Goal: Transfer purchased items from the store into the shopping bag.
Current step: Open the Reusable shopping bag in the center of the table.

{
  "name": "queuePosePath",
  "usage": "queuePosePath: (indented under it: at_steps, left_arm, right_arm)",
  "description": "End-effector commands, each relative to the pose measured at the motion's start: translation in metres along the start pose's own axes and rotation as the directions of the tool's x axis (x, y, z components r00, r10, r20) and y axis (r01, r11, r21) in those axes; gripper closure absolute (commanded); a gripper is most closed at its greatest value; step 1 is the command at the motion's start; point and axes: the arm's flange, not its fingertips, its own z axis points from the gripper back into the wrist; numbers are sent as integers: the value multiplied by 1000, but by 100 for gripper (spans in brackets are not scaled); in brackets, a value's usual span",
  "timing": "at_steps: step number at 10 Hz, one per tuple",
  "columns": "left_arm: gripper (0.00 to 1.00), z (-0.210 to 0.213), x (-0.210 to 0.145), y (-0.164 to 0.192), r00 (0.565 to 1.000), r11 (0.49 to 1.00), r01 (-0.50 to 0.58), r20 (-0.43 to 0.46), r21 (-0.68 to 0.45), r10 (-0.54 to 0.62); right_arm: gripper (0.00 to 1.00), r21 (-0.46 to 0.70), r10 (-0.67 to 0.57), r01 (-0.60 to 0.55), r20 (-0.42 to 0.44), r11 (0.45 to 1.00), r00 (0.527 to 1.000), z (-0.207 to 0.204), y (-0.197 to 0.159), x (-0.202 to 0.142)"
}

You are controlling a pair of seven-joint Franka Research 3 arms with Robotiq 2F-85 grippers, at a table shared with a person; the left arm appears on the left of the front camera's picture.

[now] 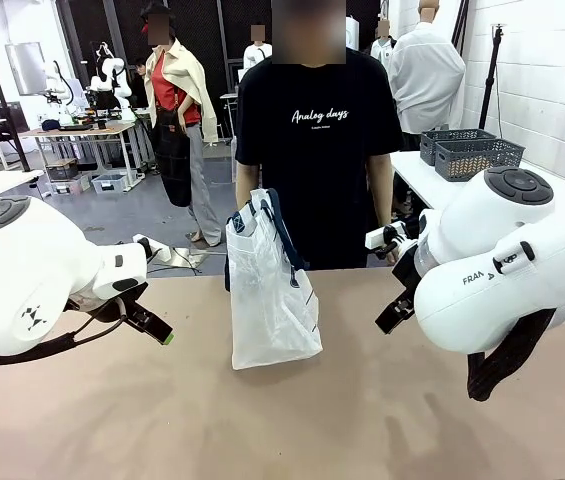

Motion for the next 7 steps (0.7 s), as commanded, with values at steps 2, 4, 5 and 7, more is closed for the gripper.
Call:
queuePosePath:
  at_steps: [2, 4, 5, 7]
  left_arm:
    - [0, 0, 0, 1, 1000, 1000, -2, 0, 1, 2]
    - [0, 0, 0, 1, 1000, 1000, -2, 0, 1, 2]
    - [0, 0, 0, 1, 1000, 1000, -2, 0, 1, 2]
    - [0, 0, 0, 1, 1000, 1000, -2, 0, 1, 2]
  right_arm:
    - [0, 0, 0, 0, 0, 1000, 1000, 0, 0, 0]
    - [0, 0, 0, 0, 0, 1000, 1000, 0, 0, 0]
    - [0, 0, 0, 0, 0, 1000, 1000, 0, 0, 0]
    - [0, 0, 0, 0, 0, 1000, 1000, 0, 0, 0]
